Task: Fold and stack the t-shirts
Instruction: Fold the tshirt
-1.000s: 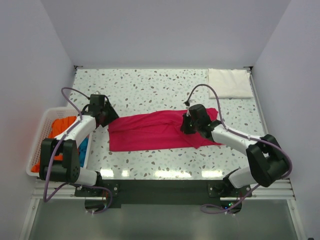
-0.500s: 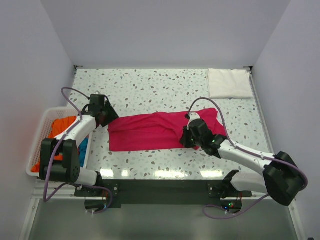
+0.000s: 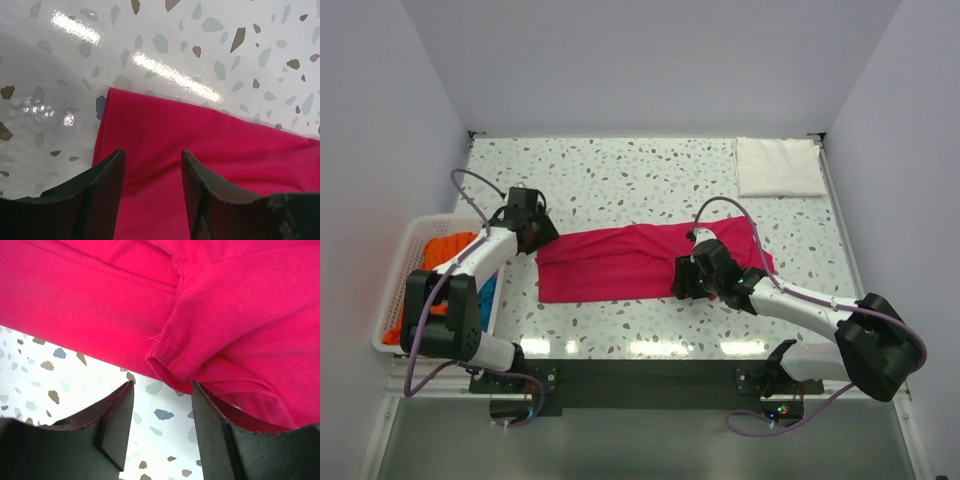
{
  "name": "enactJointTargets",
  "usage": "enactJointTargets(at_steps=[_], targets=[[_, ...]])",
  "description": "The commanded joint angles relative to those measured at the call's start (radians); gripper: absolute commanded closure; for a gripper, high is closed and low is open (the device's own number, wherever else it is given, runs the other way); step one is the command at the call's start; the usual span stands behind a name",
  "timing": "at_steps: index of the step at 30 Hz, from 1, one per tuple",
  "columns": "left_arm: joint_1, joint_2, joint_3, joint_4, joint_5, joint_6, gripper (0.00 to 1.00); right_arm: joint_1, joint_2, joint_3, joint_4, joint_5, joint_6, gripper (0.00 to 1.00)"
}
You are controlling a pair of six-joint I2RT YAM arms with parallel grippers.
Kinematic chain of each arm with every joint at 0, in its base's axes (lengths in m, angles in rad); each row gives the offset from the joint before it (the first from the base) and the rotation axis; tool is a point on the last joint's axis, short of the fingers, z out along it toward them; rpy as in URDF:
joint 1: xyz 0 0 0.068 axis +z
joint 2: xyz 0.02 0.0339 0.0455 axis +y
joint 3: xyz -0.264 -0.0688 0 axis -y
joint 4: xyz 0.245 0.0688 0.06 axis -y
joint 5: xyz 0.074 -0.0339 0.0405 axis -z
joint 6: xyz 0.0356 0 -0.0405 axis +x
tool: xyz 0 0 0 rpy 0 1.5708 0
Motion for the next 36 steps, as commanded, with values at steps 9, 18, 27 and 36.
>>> enactJointTargets(at_steps=[9, 18, 27, 36], targets=[[-0.175, -0.028, 0.121, -0.082, -0.233, 0.068, 0.59, -0.063, -0.041, 0.180, -0.246, 0.290, 0.105, 0.46], [-0.411, 0.179, 0.273, -0.108, -0.277, 0.160, 0.63, -0.300, 0.078, 0.175, -0.188, 0.251, 0.125, 0.46], [-0.559, 0.305, 0.247, -0.169, -0.351, 0.104, 0.64, -0.377, 0.428, 0.382, -0.188, 0.198, 0.050, 0.46], [-0.608, 0.227, 0.057, -0.117, -0.262, -0.001, 0.69, -0.374, 0.790, 0.815, -0.327, 0.136, -0.131, 0.44]])
